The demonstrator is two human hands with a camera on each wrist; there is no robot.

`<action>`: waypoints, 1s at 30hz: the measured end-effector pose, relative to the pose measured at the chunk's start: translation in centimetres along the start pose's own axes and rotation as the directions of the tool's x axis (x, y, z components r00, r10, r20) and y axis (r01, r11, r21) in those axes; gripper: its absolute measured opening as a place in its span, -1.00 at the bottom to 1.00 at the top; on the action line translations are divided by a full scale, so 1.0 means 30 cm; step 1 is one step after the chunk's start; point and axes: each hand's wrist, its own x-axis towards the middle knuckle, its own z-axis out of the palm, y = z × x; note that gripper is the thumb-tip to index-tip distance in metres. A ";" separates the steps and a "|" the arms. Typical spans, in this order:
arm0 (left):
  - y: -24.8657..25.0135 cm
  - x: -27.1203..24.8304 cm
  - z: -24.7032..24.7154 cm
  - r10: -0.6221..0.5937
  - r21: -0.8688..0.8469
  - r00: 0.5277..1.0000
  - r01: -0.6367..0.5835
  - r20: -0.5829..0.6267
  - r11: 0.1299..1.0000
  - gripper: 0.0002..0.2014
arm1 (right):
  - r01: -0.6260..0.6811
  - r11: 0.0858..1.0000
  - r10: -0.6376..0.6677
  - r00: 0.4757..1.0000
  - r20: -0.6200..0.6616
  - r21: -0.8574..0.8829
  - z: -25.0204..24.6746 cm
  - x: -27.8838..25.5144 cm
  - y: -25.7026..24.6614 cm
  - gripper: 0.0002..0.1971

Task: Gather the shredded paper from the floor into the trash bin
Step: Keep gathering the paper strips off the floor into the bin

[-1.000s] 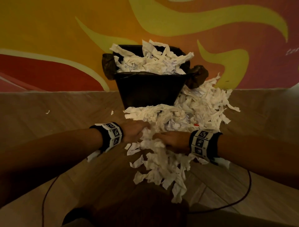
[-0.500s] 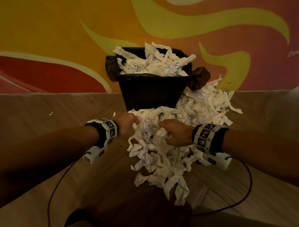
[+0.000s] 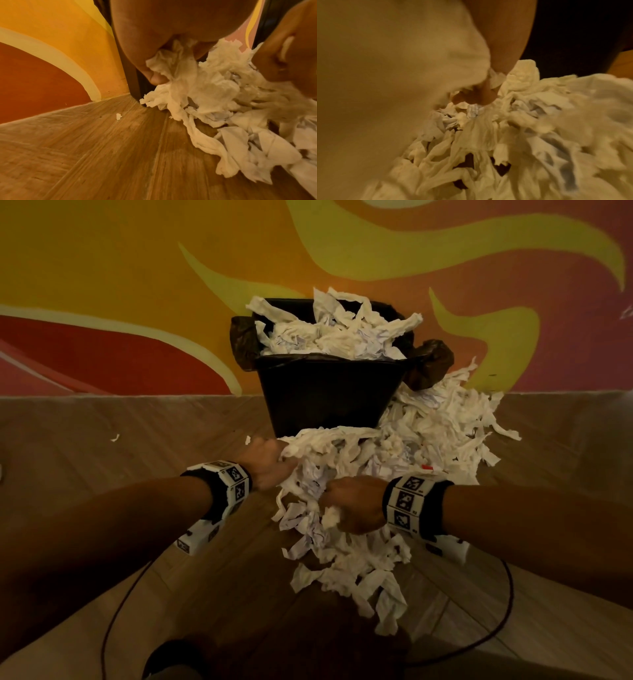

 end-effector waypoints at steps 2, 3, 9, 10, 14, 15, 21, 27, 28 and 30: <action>-0.002 -0.006 -0.010 -0.024 -0.005 1.000 0.024 -0.010 1.000 -0.73 | 0.019 0.994 -0.021 1.000 -0.014 -0.104 0.016 0.017 -0.023 -0.46; -0.004 -0.008 -0.015 -0.039 0.011 0.999 0.039 0.001 0.999 -0.76 | 0.031 0.988 -0.036 0.999 -0.028 -0.148 0.025 0.026 -0.034 -0.40; -0.031 -0.045 -0.003 -0.122 0.116 0.973 0.100 0.194 0.988 -0.03 | 0.036 0.919 -0.001 0.996 0.088 -0.393 0.064 0.092 -0.079 -0.20; -0.038 -0.054 0.007 -0.115 0.122 0.965 0.088 0.234 0.989 -0.02 | 0.052 0.901 -0.015 0.996 0.089 -0.432 0.065 0.093 -0.081 -0.24; -0.059 -0.089 0.076 -0.073 0.094 0.953 0.047 0.293 0.994 -0.06 | 0.115 0.896 -0.123 0.992 0.010 -0.429 0.059 0.092 -0.084 -0.51; -0.060 -0.094 0.098 -0.060 0.088 0.951 0.035 0.303 0.996 -0.08 | 0.113 0.902 -0.114 0.993 0.024 -0.417 0.053 0.091 -0.085 -0.54; -0.044 -0.088 0.212 -0.013 0.206 0.951 -0.053 0.308 0.977 -0.19 | 0.132 0.888 -0.142 0.990 0.010 -0.440 0.053 0.090 -0.084 -0.61; -0.048 -0.072 0.216 0.000 0.217 0.978 -0.047 0.211 0.975 -0.46 | 0.130 0.975 -0.136 0.990 -0.025 -0.178 0.048 0.075 -0.063 -0.39; -0.049 -0.067 0.209 0.012 0.212 0.980 -0.055 0.197 0.976 -0.49 | 0.112 0.982 -0.119 0.992 -0.036 -0.152 0.045 0.074 -0.061 -0.37; -0.052 -0.056 0.191 0.032 0.159 0.983 -0.061 0.181 0.985 -0.56 | 0.091 0.991 -0.099 0.992 -0.080 -0.098 0.034 0.075 -0.054 -0.35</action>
